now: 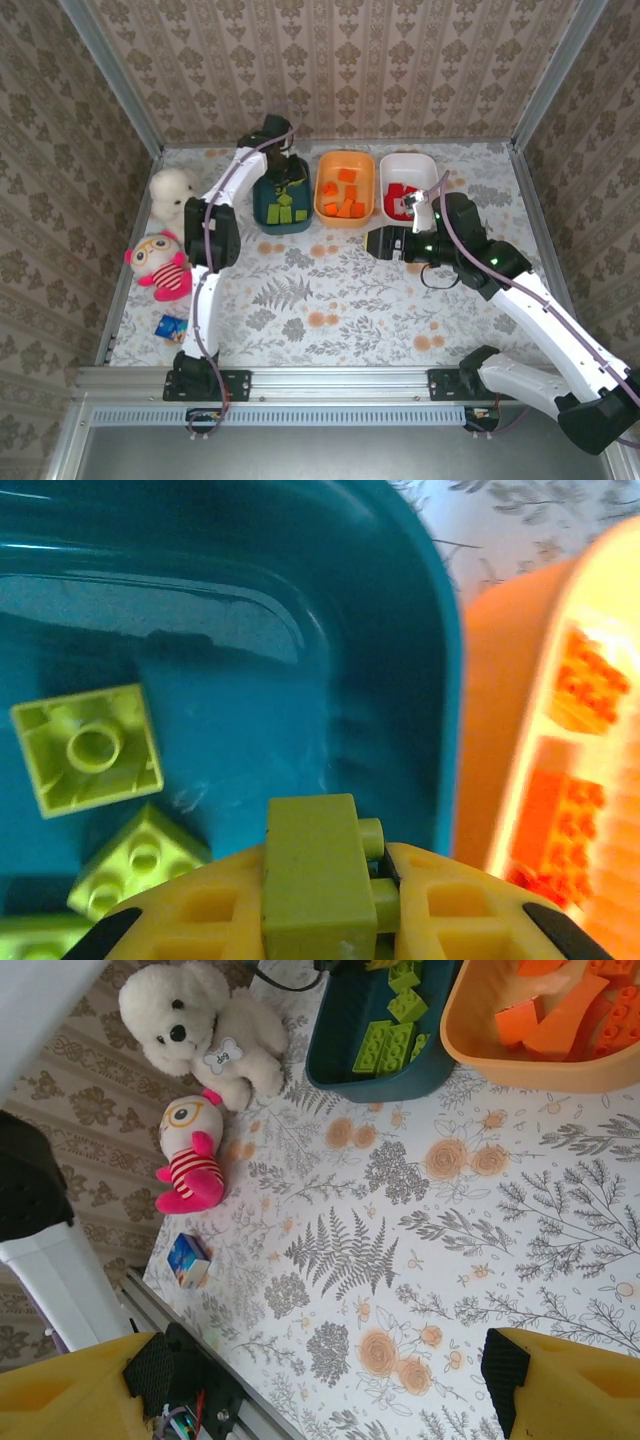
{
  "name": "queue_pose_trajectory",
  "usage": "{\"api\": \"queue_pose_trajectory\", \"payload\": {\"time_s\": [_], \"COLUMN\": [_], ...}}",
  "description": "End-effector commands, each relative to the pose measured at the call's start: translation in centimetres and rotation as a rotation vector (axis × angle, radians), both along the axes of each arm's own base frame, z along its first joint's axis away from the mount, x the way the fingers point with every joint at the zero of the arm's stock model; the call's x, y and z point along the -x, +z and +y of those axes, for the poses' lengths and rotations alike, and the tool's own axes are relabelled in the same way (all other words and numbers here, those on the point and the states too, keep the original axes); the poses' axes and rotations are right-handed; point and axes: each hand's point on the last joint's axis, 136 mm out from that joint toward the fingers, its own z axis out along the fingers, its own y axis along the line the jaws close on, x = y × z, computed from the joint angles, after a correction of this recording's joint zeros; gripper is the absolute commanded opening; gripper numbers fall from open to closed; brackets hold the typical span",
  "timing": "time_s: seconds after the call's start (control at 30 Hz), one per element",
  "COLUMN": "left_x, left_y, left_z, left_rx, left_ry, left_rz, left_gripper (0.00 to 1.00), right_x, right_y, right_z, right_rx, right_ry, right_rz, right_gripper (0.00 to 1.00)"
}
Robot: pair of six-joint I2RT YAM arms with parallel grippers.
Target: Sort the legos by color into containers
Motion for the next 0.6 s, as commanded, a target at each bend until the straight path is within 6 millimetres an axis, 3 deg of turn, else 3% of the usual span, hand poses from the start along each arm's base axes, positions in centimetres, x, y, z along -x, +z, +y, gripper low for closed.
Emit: {"api": "queue_pose_trajectory", "payload": {"time_s": [0.0, 0.2, 0.33, 0.47, 0.57], "left_x": [0.0, 1.3, 2.1, 2.1, 1.9], "left_y": [0.3, -1.7, -2.2, 0.0, 2.9], "left_z": [-0.1, -0.8, -0.6, -0.2, 0.0], "left_rx": [0.031, 0.01, -0.004, -0.019, -0.01], "left_ry": [-0.01, -0.026, -0.014, -0.007, -0.004], "left_rz": [0.023, 0.078, 0.103, 0.055, -0.001], "left_gripper": [0.23, 0.26, 0.38, 0.57, 0.6], "right_x": [-0.7, -0.8, -0.9, -1.1, -1.2], "right_y": [1.7, 1.0, 0.7, 0.5, 1.3], "right_z": [0.0, -0.3, -0.3, -0.4, -0.9], "right_rx": [-0.018, 0.0, -0.004, 0.008, 0.031], "right_ry": [-0.017, -0.035, -0.043, -0.05, -0.063], "right_rz": [-0.029, -0.016, -0.005, -0.002, -0.029], "right_gripper": [0.84, 0.84, 0.84, 0.85, 0.86]}}
